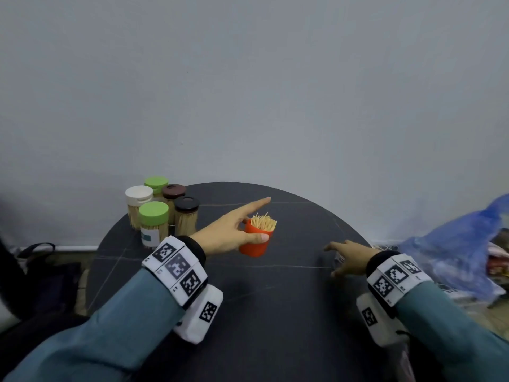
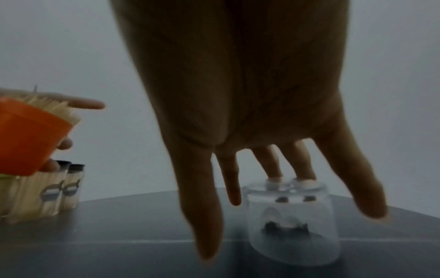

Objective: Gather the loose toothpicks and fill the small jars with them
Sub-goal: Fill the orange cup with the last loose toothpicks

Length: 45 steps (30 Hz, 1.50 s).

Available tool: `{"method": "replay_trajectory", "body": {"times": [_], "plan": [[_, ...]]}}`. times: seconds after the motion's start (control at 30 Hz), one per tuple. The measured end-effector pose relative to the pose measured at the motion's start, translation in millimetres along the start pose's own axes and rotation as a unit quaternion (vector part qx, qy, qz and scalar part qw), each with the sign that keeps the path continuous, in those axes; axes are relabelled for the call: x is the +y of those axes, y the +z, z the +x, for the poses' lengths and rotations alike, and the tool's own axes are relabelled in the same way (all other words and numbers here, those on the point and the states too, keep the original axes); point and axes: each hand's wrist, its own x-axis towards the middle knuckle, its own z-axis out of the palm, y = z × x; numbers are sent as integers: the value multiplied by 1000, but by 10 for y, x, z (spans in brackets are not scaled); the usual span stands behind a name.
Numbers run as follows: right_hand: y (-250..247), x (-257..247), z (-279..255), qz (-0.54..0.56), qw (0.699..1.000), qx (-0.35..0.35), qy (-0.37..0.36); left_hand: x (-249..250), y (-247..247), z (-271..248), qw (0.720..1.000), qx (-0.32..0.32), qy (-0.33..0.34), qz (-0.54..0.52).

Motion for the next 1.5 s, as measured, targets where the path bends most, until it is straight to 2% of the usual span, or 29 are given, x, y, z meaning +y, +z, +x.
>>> {"method": "replay_trajectory", "body": {"times": [0.13, 0.2, 0.27, 0.33, 0.4, 0.47, 0.53, 0.7, 1.07, 1.17, 1.33, 1.5], "plan": [[0, -6, -10, 10, 999, 52, -14, 5, 56, 39, 1000, -17, 20, 2], [-47, -110, -51, 91, 991, 85, -45, 3, 74, 53, 999, -13, 29, 10], [-118, -270, -122, 253, 956, 123, -87, -8, 75, 63, 999, -7, 30, 11], [-193, -455, -223, 405, 893, 150, -126, -20, 59, 60, 1000, 6, 25, 5], [-241, -622, -296, 453, 861, 164, -161, -31, 42, 54, 1000, 18, 13, 2], [-269, -779, -343, 458, 852, 168, -190, -52, 28, 58, 1000, 29, -2, 10], [-281, -907, -369, 453, 853, 161, -204, -76, 17, 64, 998, 49, -20, 20], [-289, -1114, -410, 400, 883, 143, -200, -101, -32, 44, 994, 82, -35, 57], [-263, -1178, -435, 400, 887, 142, -182, -105, -117, -41, 988, 124, -19, 87], [-258, -1255, -472, 406, 884, 130, -190, -107, -111, -49, 987, 125, -17, 94], [-262, -1317, -435, 399, 885, 156, -180, -110, -106, -56, 986, 128, -17, 101], [-289, -1327, -421, 402, 889, 134, -173, -106, -121, -77, 987, 116, -2, 108]]}}
